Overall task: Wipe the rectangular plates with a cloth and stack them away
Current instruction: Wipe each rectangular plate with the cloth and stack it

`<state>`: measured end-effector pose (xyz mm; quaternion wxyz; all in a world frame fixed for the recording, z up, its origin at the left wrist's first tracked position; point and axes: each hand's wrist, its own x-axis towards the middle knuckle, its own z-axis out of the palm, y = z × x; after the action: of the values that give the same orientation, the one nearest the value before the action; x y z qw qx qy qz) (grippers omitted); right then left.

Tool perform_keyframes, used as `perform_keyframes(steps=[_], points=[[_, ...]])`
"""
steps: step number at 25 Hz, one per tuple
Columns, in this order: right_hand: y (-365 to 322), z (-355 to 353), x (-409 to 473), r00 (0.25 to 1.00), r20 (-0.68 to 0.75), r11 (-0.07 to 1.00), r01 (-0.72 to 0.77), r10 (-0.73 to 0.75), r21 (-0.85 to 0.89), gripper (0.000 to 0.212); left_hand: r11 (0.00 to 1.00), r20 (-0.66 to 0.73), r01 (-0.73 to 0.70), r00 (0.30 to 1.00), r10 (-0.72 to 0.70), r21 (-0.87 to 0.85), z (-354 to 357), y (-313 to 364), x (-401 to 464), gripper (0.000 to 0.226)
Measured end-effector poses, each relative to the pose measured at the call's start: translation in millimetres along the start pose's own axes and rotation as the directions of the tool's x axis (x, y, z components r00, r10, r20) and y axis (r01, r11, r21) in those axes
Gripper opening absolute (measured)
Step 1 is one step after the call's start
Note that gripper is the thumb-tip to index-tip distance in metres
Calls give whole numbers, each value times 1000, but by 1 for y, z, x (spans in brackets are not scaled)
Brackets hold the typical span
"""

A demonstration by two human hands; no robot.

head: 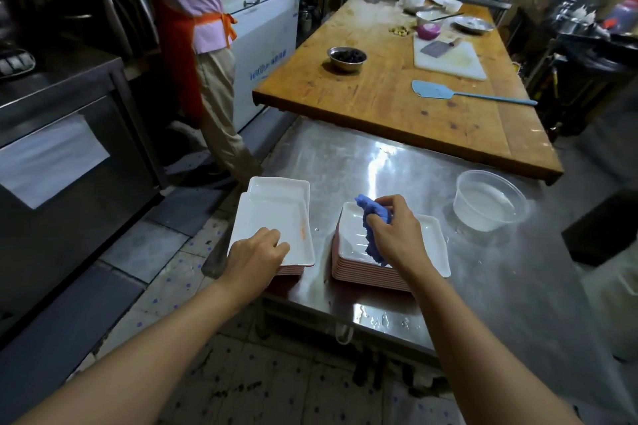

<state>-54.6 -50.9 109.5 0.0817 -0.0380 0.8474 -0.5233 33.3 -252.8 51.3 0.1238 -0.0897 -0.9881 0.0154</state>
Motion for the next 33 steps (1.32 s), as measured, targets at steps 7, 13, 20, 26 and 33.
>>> perform_keyframes(steps=[7,13,20,26,33], points=[[17,2,4,1000,-18,1000,-8,7,-24,9,997,107,48,993,-42,-56,30,-12,-2,41],[33,0,10,998,-59,998,-28,25,-64,10,993,204,111,974,-103,-28,46,-21,7,46],[43,-5,20,997,-80,998,-8,4,-58,19,971,299,215,924,-238,108,46,-11,33,60],[55,4,55,999,-30,961,30,-40,-276,12,733,364,511,854,-372,-448,45,31,86,48],[82,18,59,973,119,726,225,-196,-650,31,508,510,614,787,-346,-604,62,49,98,48]])
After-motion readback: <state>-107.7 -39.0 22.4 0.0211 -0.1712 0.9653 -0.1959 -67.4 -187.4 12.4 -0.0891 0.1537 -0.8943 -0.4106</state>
